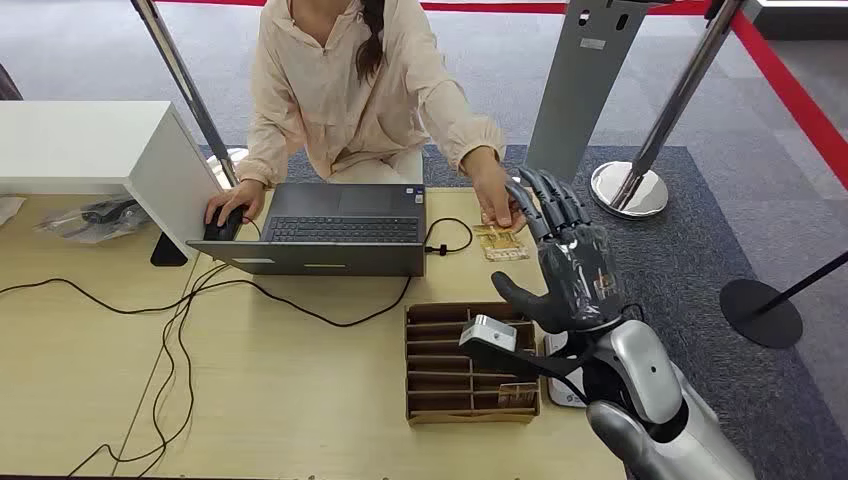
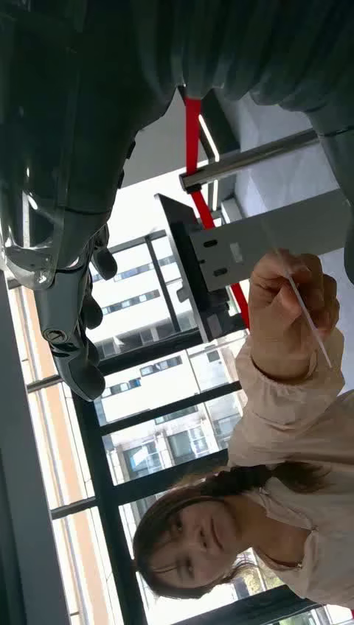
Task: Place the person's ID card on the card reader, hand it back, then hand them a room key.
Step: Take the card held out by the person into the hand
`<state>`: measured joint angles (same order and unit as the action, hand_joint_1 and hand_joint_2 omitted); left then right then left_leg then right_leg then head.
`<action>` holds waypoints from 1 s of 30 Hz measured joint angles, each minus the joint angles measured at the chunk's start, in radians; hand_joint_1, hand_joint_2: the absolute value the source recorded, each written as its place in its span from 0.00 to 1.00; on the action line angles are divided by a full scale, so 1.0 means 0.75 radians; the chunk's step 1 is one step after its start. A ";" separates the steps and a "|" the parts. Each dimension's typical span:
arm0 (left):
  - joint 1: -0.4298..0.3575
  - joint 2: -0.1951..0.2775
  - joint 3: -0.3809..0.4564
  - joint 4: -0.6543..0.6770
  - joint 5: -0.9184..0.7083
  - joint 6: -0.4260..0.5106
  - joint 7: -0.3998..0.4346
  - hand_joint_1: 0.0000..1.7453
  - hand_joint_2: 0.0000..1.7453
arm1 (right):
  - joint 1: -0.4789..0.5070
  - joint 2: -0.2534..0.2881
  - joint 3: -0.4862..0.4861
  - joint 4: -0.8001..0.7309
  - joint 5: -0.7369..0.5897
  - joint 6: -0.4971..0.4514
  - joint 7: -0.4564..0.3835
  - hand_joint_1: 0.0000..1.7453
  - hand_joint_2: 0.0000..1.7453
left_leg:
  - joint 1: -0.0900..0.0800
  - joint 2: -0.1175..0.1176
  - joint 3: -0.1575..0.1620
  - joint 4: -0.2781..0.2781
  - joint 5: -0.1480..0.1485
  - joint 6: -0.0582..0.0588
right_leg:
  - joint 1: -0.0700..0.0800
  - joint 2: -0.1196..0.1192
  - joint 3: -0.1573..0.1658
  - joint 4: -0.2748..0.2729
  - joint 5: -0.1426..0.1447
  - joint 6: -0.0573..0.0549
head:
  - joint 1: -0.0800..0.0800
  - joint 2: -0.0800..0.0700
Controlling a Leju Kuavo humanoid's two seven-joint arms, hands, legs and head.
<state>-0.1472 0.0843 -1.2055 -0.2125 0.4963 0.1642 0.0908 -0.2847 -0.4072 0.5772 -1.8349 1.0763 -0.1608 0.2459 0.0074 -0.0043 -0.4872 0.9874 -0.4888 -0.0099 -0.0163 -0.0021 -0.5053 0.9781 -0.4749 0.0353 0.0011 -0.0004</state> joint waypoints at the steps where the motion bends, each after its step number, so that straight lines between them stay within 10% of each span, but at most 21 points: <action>1: 0.000 0.000 0.000 0.000 -0.001 0.000 -0.001 0.00 0.00 | -0.002 0.000 0.002 0.002 0.003 0.004 0.000 0.00 1.00 | 0.000 0.000 0.000 0.000 0.000 0.000 | 0.000 0.000 0.000 0.000 0.000 0.000 | 0.000 0.000; 27: -0.002 -0.003 -0.003 0.000 -0.024 0.000 -0.006 0.00 0.00 | -0.158 0.039 0.110 0.198 0.125 -0.002 0.064 0.00 1.00 | 0.000 0.000 0.000 0.000 0.000 0.000 | 0.000 0.000 0.000 0.000 0.000 0.000 | 0.000 0.000; 30: -0.002 -0.003 -0.003 0.000 -0.024 0.001 -0.007 0.00 0.00 | -0.163 0.039 0.114 0.227 0.128 -0.010 0.068 0.12 1.00 | 0.000 0.000 0.000 0.000 0.000 0.000 | 0.000 0.000 0.000 0.000 0.000 0.000 | 0.000 0.000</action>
<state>-0.1484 0.0820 -1.2074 -0.2124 0.4784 0.1648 0.0858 -0.4070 -0.3777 0.6629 -1.6645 1.1723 -0.1683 0.2967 0.0074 -0.0043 -0.4872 0.9874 -0.4888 -0.0100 -0.0162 -0.0021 -0.5053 0.9782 -0.4749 0.0353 0.0012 -0.0004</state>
